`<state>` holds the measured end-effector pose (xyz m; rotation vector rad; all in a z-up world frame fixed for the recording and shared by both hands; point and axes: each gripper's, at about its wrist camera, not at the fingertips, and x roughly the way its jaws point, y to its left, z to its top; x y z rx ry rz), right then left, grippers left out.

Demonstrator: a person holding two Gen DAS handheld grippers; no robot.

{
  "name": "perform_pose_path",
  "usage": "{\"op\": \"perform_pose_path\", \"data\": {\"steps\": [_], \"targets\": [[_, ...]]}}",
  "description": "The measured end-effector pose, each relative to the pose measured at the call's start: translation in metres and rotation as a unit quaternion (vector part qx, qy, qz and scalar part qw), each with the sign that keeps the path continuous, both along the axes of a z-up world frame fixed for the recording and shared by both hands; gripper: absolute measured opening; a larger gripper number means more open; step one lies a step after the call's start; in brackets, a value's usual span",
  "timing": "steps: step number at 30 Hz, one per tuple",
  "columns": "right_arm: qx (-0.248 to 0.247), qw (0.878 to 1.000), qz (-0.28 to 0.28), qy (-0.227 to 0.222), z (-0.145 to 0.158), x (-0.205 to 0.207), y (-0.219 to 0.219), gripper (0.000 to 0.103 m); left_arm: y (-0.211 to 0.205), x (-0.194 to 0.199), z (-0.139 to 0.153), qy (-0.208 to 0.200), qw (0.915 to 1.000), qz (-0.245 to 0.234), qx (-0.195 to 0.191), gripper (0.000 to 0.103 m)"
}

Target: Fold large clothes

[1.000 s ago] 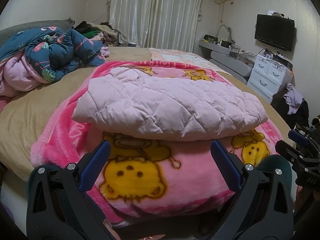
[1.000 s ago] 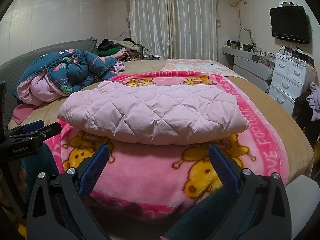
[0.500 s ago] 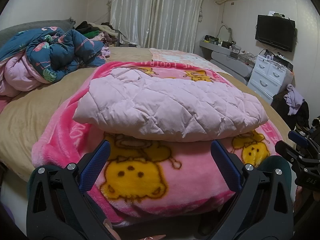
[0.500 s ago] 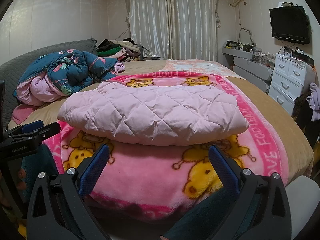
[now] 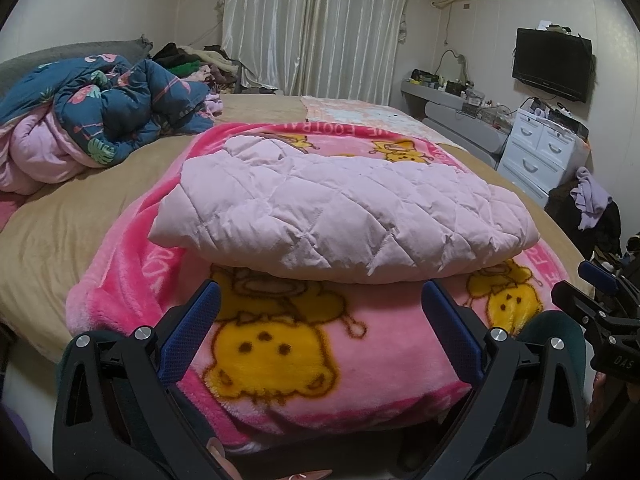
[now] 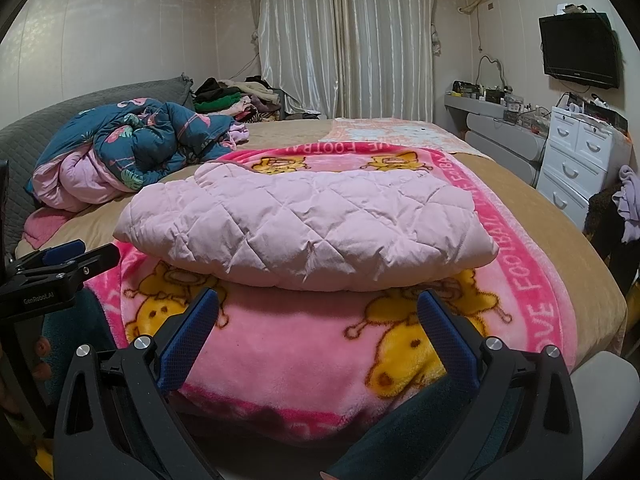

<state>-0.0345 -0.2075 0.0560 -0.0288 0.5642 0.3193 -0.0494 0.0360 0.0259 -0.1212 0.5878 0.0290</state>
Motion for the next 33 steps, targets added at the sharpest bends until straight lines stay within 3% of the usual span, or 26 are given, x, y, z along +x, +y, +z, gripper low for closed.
{"op": "perform_pose_path", "data": {"steps": [33], "targets": [[-0.002, 1.0, -0.001, -0.001, 0.0007, -0.0004, -0.0012, 0.099, -0.0016, -0.0027, -0.001, -0.006, 0.9999, -0.012, 0.007, 0.094]]}}
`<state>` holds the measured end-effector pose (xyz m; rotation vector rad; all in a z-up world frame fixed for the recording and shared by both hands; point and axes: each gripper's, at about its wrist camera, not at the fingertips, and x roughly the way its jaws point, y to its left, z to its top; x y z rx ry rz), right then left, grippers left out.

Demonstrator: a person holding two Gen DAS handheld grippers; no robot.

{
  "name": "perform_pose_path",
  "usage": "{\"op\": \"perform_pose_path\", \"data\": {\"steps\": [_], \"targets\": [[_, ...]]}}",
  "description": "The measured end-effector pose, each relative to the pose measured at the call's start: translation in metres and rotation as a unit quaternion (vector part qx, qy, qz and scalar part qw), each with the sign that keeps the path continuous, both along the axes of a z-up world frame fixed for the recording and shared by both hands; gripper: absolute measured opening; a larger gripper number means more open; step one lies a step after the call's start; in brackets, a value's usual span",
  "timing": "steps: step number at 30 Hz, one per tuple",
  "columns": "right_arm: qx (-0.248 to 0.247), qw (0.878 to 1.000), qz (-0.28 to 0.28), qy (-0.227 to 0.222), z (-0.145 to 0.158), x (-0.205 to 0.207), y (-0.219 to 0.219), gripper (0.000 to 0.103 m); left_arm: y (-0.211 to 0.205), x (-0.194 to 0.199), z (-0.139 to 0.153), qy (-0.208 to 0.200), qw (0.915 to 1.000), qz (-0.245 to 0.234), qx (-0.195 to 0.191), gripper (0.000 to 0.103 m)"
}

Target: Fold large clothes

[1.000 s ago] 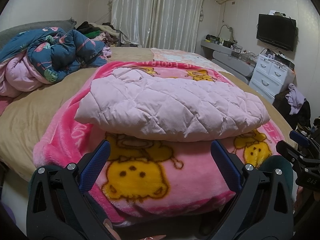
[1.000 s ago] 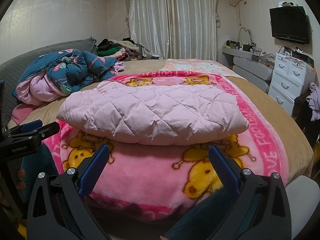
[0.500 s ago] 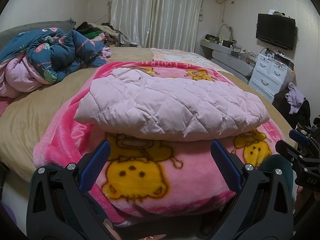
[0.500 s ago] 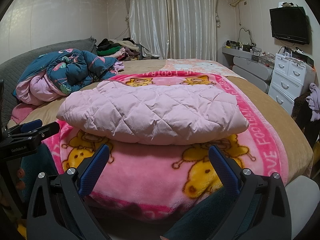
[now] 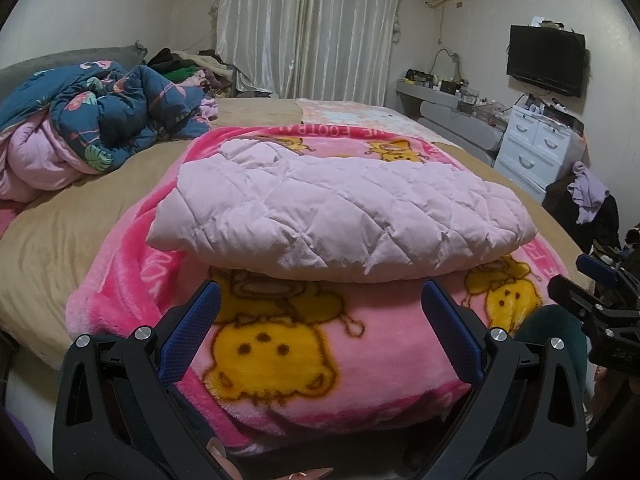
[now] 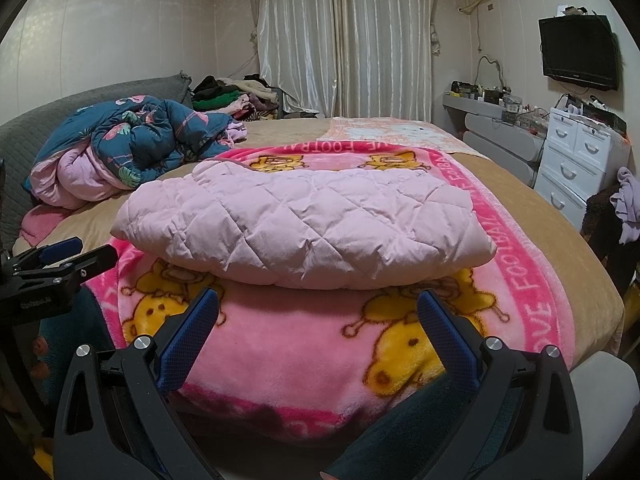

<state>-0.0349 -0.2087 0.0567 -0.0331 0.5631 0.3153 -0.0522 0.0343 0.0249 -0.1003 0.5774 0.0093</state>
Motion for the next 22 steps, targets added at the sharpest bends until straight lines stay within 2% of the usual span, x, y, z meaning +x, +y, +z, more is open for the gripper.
{"op": "perform_pose_path", "data": {"steps": [4, 11, 15, 17, 19, 21, 22], "targets": [[0.0, 1.0, -0.005, 0.003, -0.002, 0.0, -0.006, 0.099, -0.004, 0.0, -0.002, 0.004, 0.9998, -0.007, 0.017, 0.094], [0.006, 1.0, -0.017, 0.006, -0.006, 0.004, -0.015, 0.099, -0.005, 0.007, -0.01, 0.024, 0.9995, -0.021, 0.004, 0.094], [0.01, 0.999, -0.048, 0.003, -0.004, 0.011, -0.041, 0.099, 0.02, 0.024, -0.015, 0.043, 0.9989, 0.006, -0.015, 0.094], [0.014, 0.995, -0.096, 0.003, -0.005, 0.019, -0.077, 0.099, 0.053, 0.04, -0.015, 0.051, 0.9977, 0.04, -0.022, 0.094], [-0.004, 0.984, -0.181, -0.006, -0.012, 0.03, -0.129, 0.099, 0.099, 0.058, -0.014, 0.059, 0.9933, 0.095, -0.03, 0.094], [-0.028, 0.953, -0.303, 0.015, -0.034, 0.044, -0.205, 0.099, 0.155, 0.074, -0.012, 0.069, 0.9851, 0.153, -0.039, 0.094], [-0.029, 0.94, -0.339, 0.027, -0.044, 0.049, -0.234, 0.099, 0.185, 0.081, -0.011, 0.067, 0.9789, 0.19, -0.033, 0.094]]}}
